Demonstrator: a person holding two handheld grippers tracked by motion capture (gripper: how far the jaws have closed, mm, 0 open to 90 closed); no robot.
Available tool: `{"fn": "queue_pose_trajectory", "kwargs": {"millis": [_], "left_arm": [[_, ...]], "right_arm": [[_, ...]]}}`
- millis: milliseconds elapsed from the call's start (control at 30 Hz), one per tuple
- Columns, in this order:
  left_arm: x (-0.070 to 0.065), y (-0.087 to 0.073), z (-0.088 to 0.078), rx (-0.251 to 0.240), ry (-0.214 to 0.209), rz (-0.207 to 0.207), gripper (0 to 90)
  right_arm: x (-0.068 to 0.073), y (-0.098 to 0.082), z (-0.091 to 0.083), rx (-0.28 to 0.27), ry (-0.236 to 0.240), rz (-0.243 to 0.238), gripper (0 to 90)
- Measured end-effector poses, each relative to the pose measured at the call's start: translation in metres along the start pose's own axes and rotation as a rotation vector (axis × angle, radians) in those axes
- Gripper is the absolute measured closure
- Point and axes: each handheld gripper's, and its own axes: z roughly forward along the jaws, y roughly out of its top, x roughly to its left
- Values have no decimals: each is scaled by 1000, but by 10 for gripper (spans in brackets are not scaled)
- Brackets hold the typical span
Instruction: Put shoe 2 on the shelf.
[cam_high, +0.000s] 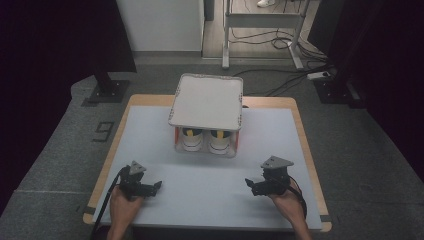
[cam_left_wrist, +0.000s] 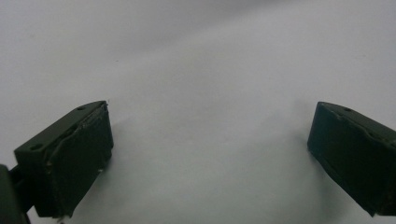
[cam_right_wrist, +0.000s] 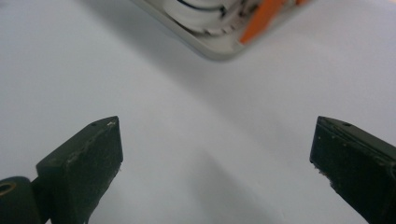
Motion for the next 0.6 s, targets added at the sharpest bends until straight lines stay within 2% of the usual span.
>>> {"fn": "queue_pose_trajectory", "kwargs": {"millis": [267, 333, 367, 433, 600], "left_arm": [[0, 0, 0, 1, 0, 1, 0], [0, 0, 0, 1, 0, 1, 0], [0, 0, 0, 1, 0, 0, 0], [0, 0, 0, 1, 0, 1, 0], [0, 0, 0, 2, 1, -1, 0]], "right_arm": [[-18, -37, 9, 45, -47, 88, 10], [-20, -43, 12, 62, -57, 96, 8], [-21, -45, 14, 87, -62, 97, 0], [-22, -48, 14, 74, -62, 115, 0], [-21, -48, 15, 76, -71, 107, 0]]}}
